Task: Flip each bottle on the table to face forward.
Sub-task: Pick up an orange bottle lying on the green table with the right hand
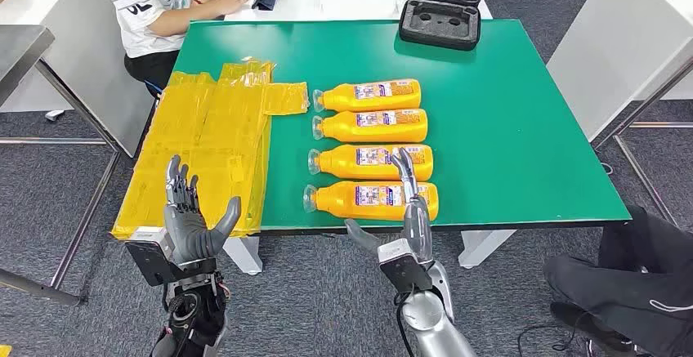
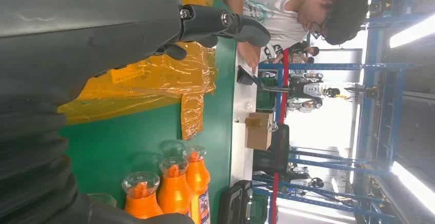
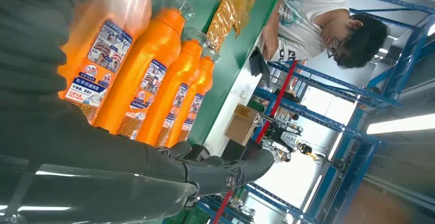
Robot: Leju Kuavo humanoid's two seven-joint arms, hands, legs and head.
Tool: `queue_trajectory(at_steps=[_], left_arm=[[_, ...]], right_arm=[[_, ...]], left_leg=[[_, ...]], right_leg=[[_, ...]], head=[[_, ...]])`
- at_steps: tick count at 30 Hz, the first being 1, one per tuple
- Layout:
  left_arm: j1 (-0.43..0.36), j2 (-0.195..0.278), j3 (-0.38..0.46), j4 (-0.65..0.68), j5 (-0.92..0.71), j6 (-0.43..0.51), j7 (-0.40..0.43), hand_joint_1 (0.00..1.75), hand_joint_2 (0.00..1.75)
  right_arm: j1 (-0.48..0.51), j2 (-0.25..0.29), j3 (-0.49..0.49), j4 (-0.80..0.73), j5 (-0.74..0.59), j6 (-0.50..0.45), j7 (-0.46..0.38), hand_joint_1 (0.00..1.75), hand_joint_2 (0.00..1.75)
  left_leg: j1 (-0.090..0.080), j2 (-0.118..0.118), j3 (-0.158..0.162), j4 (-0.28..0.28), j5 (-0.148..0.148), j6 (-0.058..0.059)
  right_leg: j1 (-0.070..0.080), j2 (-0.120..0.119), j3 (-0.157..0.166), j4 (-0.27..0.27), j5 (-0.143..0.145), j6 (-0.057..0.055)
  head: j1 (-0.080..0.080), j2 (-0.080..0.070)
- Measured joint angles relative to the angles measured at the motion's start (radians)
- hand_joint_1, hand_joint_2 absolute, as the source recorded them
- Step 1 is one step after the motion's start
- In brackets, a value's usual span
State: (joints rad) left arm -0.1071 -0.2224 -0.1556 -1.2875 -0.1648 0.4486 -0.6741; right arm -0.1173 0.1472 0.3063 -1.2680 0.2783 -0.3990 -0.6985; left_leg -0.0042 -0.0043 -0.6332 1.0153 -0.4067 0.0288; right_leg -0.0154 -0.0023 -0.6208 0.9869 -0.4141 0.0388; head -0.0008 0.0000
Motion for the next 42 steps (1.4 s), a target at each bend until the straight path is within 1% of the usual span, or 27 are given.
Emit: queue_trajectory(at_steps=[9, 20, 31, 33, 37, 42], left_arm=[[-0.001, 0.000, 0.000, 0.000, 0.000, 0.000, 0.000, 0.00, 1.75], [-0.001, 0.000, 0.000, 0.000, -0.001, 0.007, -0.001, 0.00, 1.75], [-0.001, 0.000, 0.001, 0.000, -0.001, 0.007, -0.001, 0.00, 1.75], [-0.001, 0.000, 0.001, 0.000, -0.002, 0.008, -0.001, 0.00, 1.75], [-0.001, 0.001, 0.002, 0.000, -0.013, 0.027, 0.000, 0.00, 1.75], [-0.001, 0.003, 0.011, 0.000, -0.026, 0.051, 0.000, 0.00, 1.75]], right_arm=[[-0.004, 0.000, -0.001, 0.000, 0.005, 0.007, 0.000, 0.00, 1.75], [-0.038, 0.008, -0.011, 0.007, 0.006, 0.031, 0.003, 0.00, 1.75], [-0.046, 0.009, -0.013, 0.015, 0.011, 0.032, 0.005, 0.00, 1.75], [-0.047, 0.008, -0.013, 0.016, 0.017, 0.038, 0.027, 0.00, 1.75], [-0.050, 0.003, -0.015, 0.018, -0.014, 0.117, 0.126, 0.00, 1.75], [-0.053, -0.014, -0.024, 0.017, -0.019, 0.171, 0.183, 0.00, 1.75]], left_leg=[[0.000, 0.000, 0.000, 0.000, 0.000, 0.000], [0.000, 0.000, 0.000, 0.000, 0.000, 0.000], [0.000, 0.000, 0.000, 0.000, 0.000, 0.000], [0.000, 0.000, 0.000, 0.000, 0.000, 0.000], [0.000, 0.000, 0.000, 0.000, 0.000, 0.000], [0.000, 0.000, 0.000, 0.000, 0.000, 0.000]], right_leg=[[0.000, 0.000, 0.000, 0.000, 0.000, 0.000], [0.000, 0.000, 0.000, 0.000, 0.000, 0.000], [0.000, 0.000, 0.000, 0.000, 0.000, 0.000], [0.000, 0.000, 0.000, 0.000, 0.000, 0.000], [0.000, 0.000, 0.000, 0.000, 0.000, 0.000], [0.000, 0.000, 0.000, 0.000, 0.000, 0.000]], head=[[0.000, 0.000], [0.000, 0.000], [0.000, 0.000], [0.000, 0.000], [0.000, 0.000], [0.000, 0.000]])
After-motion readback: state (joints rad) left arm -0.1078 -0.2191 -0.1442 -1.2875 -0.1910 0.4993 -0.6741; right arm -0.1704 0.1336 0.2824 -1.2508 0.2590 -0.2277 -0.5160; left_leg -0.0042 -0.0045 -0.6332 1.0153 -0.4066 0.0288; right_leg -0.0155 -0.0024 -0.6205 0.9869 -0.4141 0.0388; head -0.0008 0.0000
